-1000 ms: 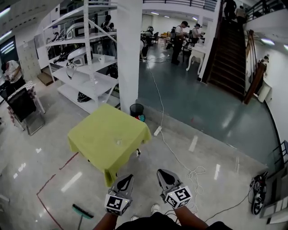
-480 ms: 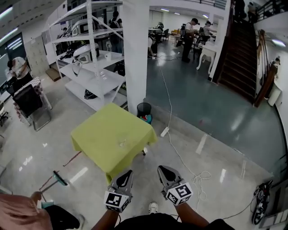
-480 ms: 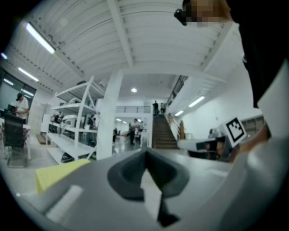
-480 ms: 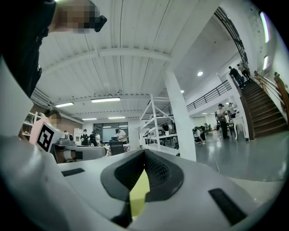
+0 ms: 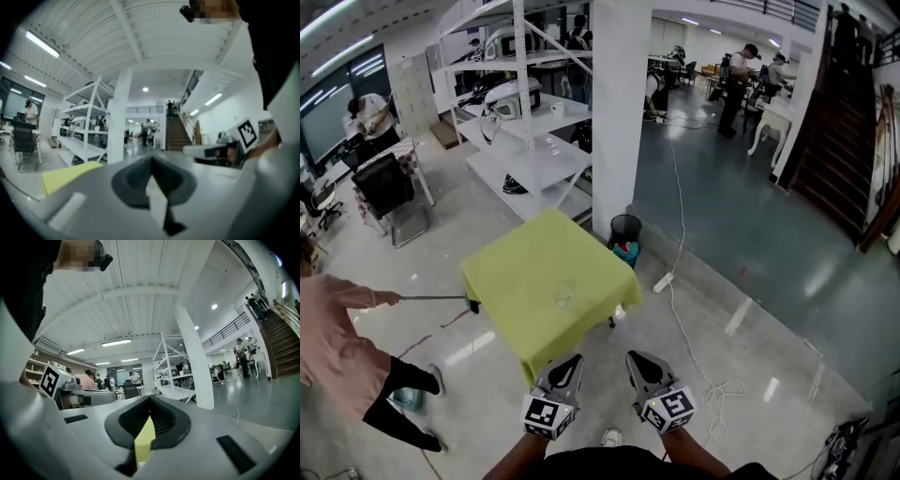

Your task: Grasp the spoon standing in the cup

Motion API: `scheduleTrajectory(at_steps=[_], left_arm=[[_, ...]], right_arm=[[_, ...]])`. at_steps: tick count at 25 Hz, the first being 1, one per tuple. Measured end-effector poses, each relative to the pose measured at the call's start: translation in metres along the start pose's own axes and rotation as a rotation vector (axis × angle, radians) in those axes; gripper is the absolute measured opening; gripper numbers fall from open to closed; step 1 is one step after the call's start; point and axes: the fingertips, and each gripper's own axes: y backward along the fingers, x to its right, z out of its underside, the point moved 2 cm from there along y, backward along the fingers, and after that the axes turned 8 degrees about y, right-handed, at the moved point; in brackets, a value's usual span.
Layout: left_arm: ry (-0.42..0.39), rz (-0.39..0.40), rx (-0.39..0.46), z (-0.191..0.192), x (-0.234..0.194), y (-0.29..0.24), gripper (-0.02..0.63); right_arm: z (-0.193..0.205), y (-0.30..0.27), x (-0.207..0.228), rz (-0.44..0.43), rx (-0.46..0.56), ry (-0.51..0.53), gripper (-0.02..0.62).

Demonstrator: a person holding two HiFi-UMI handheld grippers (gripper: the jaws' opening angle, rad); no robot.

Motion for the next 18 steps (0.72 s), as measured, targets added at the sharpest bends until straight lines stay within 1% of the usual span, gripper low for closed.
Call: scheduleTrajectory(at_steps=[8, 12, 14, 18], left_arm=[[0.004, -0.092, -0.022, 0.011, -0.018, -0.01, 0.006], [0.051, -0.144, -0.027, 0.013, -0.034, -0.01, 0.006], [0.053, -0.154, -0.035, 0.014, -0.044, -0.013, 0.006], [0.034, -0.145, -0.044, 0.011, -0.067, -0.026, 0.006]], right_arm=[[0.008, -0.03, 0.018, -0.102, -0.014, -0.014, 0.006], [0.015, -0.047, 0.016, -0.139, -0.028, -0.029, 0.006], [0.019, -0.059, 0.015, -0.152, -0.033, -0.033, 0.006], [0.02, -0.088, 0.016, -0.157, -0.03, -0.033, 0.006]])
